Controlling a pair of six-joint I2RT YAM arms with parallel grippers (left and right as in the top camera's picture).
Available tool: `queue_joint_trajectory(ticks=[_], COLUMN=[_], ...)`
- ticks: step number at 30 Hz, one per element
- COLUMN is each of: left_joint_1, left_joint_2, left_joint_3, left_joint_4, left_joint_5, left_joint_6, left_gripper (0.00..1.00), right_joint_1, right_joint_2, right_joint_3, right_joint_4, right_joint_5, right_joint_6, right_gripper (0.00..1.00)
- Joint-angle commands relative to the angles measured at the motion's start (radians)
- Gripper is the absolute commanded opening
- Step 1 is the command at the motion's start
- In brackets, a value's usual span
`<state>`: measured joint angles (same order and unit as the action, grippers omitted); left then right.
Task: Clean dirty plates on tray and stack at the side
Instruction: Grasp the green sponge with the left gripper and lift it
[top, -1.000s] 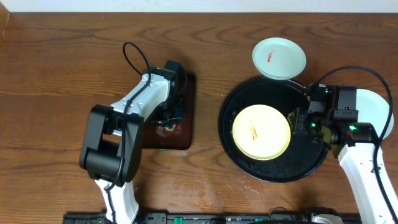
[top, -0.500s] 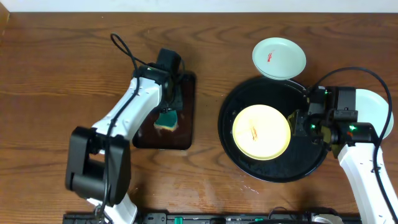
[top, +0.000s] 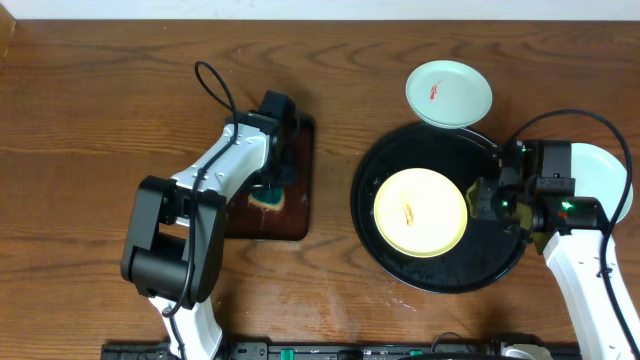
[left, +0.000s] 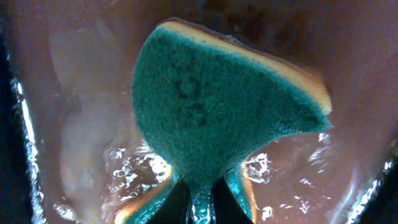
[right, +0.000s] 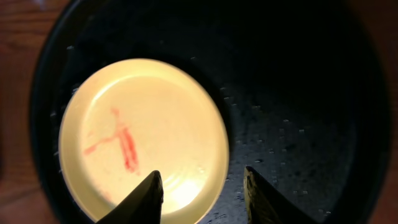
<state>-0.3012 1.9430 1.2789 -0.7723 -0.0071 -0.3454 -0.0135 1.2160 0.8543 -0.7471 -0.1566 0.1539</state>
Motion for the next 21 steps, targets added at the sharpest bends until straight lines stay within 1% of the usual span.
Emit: queue_joint_trajectory(ticks=[1, 4, 5, 10, 11, 12, 17, 19, 21], left_joint_1=[0.005, 0.003, 0.002, -0.004, -0.008, -0.017, -0.061, -0.085, -0.12], left_joint_2=[-0.034, -0.102, -0.132, -0.265, -0.291, -0.321, -0.355, -0.353, -0.351], left_joint_3=[0.031, 0.066, 0.084, 0.12, 0.12, 0.12, 0.12, 0.119, 0.118], left_joint_4=[-0.066, -0.109, -0.129, -0.162, -0.161, -0.162, -0.161, -0.157, -0.133], left_joint_5=[-0.003, 0.0, 0.004, 0.11, 0.137, 0.159, 0.184, 0.219, 0.258], left_joint_6=[0.005, 0.005, 0.006, 0.005, 0.004, -0.002, -0.03, -0.034, -0.039], left_gripper=[0.08, 0.07, 0.08, 0.07, 0.07, 0.07, 0.07, 0.07, 0.07], right_joint_1=[-0.02, -0.034, -0.039, -0.06, -0.066, -0.071, -0.069, -0.067, -0.065], right_joint_2=[0.018, 0.061, 0.084, 0.213, 0.243, 0.284, 0.385, 0.418, 0.451], right_joint_3=[0.011, 0.011, 0.011, 0.011, 0.011, 0.011, 0.011, 0.011, 0.011], right_joint_4=[0.019, 0.029, 0.029, 0.076, 0.099, 0.132, 0.168, 0.164, 0.163], right_joint_5=[0.053, 0.051, 0.051, 0.032, 0.007, -0.063, -0.239, -0.245, -0.244], right_joint_6=[0.036, 0.024, 0.023, -0.001, -0.003, -0.032, -0.149, -0.159, -0.159], right_gripper=[0.39, 0.38, 0.36, 0.35, 0.34, 0.34, 0.33, 0.29, 0.18])
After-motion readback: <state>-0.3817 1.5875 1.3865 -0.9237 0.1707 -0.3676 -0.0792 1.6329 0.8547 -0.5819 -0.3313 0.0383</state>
